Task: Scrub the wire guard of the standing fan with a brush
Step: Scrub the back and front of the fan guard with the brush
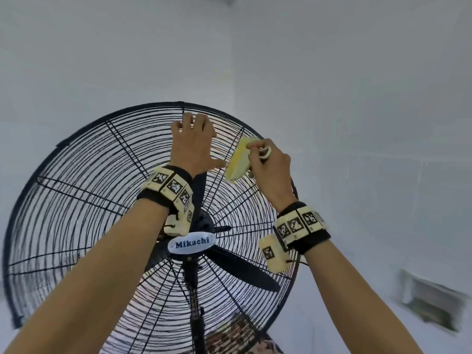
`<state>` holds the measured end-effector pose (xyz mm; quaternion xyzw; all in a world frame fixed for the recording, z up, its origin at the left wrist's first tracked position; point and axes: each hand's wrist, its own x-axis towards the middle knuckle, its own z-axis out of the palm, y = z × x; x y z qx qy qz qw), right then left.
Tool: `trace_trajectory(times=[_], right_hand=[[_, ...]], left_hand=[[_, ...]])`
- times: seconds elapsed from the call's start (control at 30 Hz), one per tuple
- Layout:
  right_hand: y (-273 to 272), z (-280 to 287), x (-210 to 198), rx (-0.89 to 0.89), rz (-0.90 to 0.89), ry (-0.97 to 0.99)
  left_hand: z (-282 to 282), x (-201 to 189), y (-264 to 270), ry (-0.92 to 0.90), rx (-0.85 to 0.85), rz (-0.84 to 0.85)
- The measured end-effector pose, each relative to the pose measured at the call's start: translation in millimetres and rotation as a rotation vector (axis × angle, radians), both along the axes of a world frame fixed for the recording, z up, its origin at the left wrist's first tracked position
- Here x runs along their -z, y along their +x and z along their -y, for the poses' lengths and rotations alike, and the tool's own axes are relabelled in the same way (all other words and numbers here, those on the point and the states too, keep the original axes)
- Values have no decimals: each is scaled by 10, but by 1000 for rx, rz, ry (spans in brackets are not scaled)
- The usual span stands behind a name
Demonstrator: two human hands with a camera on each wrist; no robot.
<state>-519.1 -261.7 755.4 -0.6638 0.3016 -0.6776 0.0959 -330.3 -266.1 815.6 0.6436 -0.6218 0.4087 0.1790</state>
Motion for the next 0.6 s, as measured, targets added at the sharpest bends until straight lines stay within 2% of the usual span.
trace_trajectory(times=[0.17, 0.23, 0.33, 0.4, 0.47, 0.53, 0.6], right_hand=[[-150, 149, 199, 310, -242, 231], [-124, 157, 107, 293, -260, 211], [-5, 62, -72, 58, -82, 15], [32, 48, -76, 21, -11, 2], [-9, 83, 23, 125, -99, 75], [-75, 171, 130, 296, -294, 187], [-139, 215, 120, 335, -324, 187]], left_hand=[[3, -2, 17, 2, -8, -19], [4, 4, -21, 4, -18, -11], [2, 27, -53, -9, 8, -13], [-8, 24, -22, -19, 18, -19], [-3, 14, 22, -6, 17, -29], [2, 8, 30, -1, 13, -35], [-10, 19, 3, -9, -1, -30]])
